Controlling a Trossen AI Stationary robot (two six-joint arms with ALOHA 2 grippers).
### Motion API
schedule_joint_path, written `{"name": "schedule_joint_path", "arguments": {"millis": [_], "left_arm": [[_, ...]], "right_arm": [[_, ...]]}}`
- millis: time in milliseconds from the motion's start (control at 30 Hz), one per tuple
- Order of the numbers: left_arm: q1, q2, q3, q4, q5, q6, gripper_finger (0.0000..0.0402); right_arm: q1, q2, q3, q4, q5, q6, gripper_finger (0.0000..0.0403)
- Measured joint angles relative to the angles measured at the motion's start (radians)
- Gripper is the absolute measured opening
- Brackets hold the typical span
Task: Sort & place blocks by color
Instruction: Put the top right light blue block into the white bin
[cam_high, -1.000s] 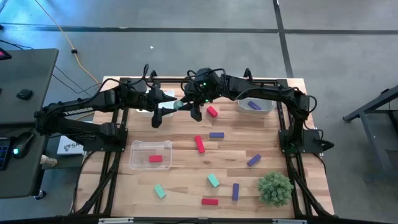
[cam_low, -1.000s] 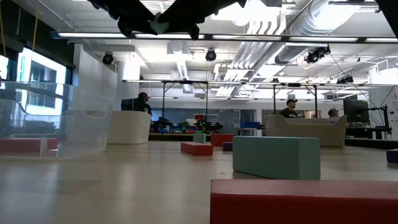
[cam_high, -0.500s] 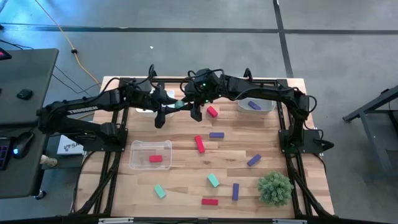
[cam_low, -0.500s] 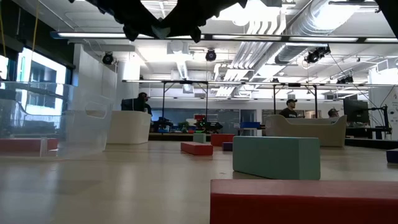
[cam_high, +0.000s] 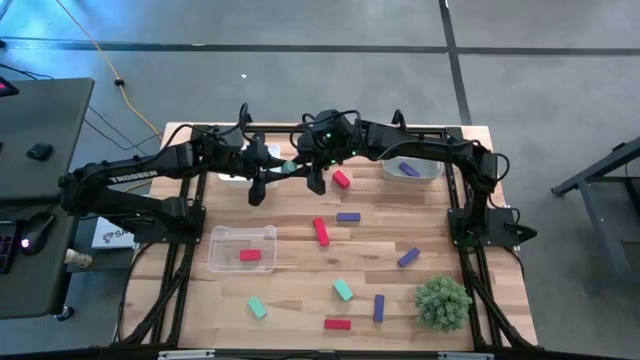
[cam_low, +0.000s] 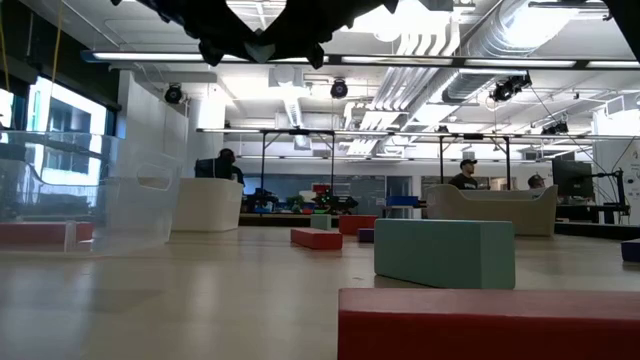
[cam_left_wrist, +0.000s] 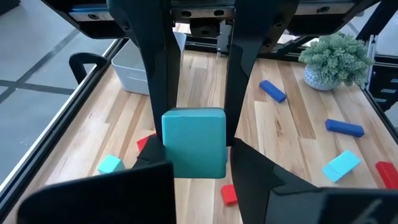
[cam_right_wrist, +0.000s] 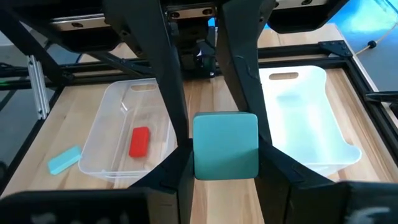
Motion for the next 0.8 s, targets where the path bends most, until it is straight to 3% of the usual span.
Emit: {"name": "schedule_joint_path", "arguments": {"millis": [433, 800], "left_arm": [[-0.001, 0.001, 0.0, -0.009, 0.013, -0.001, 0.0057], [0.0, 0.0, 0.0, -0.006, 0.01, -0.003, 0.0005]], "right_arm": [[0.0, 0.0, 0.002, -0.025, -0.037, -0.032, 0.0108], [-0.001, 0.0, 0.001, -0.019, -0.033, -0.031, 0.0108]]}}
